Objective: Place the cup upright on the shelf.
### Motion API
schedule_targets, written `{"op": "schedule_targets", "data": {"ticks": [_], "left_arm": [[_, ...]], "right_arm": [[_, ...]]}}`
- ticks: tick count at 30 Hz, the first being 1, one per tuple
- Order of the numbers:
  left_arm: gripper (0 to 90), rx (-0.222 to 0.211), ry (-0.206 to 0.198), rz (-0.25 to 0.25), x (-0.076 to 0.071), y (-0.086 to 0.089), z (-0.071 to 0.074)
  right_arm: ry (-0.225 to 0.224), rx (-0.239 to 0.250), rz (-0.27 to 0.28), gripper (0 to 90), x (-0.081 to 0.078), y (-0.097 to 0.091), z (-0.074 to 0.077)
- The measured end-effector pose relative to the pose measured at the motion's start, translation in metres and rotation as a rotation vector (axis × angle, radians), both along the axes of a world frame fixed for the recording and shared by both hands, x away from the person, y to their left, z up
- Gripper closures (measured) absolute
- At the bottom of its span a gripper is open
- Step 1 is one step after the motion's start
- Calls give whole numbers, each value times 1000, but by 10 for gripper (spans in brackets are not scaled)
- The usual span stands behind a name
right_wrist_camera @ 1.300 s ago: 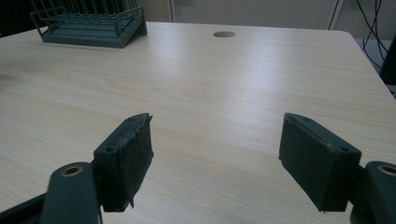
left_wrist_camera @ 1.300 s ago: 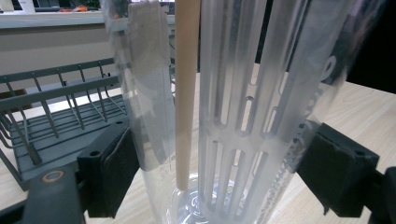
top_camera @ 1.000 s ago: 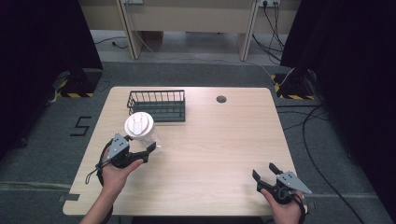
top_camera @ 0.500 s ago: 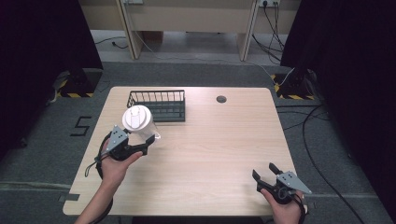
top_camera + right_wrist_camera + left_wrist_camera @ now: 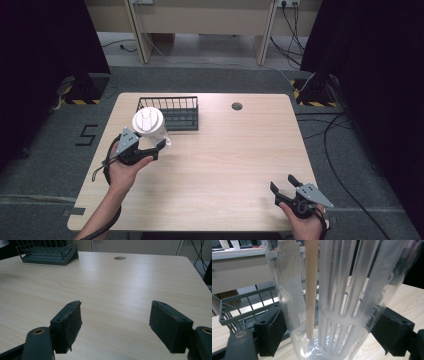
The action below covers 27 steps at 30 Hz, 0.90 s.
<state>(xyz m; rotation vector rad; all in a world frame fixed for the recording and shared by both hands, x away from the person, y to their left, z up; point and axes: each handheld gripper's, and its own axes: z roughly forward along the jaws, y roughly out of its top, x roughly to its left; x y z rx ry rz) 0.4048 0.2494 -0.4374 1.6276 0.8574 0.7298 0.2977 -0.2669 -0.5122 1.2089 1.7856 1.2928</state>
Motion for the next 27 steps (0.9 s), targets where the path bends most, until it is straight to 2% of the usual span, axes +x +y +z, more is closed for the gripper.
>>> {"op": "schedule_targets", "data": {"ticks": [10,27], "left_arm": [[179,12,6,12,14,1,7],[179,14,10,48,51,5,26]], "right_arm": [[0,1,0,264,0,0,0],[10,18,-2,265,1,0,0]]}}
